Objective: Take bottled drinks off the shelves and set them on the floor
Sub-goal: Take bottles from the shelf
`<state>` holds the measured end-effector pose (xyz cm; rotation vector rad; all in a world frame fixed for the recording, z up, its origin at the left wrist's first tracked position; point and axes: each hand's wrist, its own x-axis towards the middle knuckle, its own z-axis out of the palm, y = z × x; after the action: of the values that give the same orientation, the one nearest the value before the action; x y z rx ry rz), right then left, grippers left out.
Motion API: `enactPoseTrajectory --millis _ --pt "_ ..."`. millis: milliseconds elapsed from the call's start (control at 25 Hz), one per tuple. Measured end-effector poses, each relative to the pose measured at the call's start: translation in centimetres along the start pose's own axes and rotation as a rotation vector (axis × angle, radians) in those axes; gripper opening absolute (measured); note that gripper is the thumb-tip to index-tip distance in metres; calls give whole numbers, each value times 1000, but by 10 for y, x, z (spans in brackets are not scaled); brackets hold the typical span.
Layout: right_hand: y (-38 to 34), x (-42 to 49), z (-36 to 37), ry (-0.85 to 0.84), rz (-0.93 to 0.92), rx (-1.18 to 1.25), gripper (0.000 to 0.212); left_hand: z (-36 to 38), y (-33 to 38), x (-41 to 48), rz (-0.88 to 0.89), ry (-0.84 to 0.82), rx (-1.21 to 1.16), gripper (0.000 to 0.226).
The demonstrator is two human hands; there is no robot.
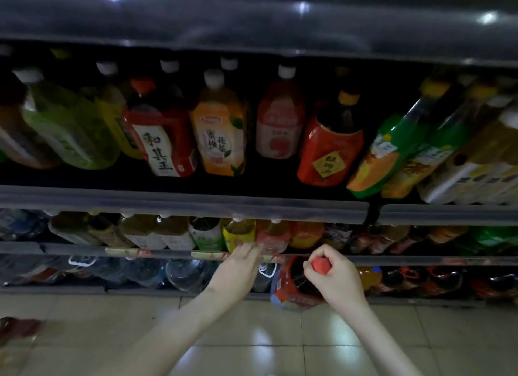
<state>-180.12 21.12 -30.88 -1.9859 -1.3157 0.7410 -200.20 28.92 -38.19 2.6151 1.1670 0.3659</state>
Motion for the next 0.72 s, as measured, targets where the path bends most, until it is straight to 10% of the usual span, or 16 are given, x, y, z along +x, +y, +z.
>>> enactPoseTrajectory --millis 160,440,600,640,680,720 --pt "44 14 43 66 -9 44 21 45 1 39 -107 -18 63 68" --pt "93 35 66 264 -97 148 21 77 -2 107 -382 42 -123 52" --pt "105 33 59 371 -61 193 19 72 4 92 -199 123 159 40" --pt "106 31 55 401 -51 194 19 76 3 79 -65 169 200 84" --pt "106 30 51 427 -46 190 19 79 1 63 -41 225 250 82" --pt "106 29 46 442 -49 179 19 78 -2 55 -34 339 182 25"
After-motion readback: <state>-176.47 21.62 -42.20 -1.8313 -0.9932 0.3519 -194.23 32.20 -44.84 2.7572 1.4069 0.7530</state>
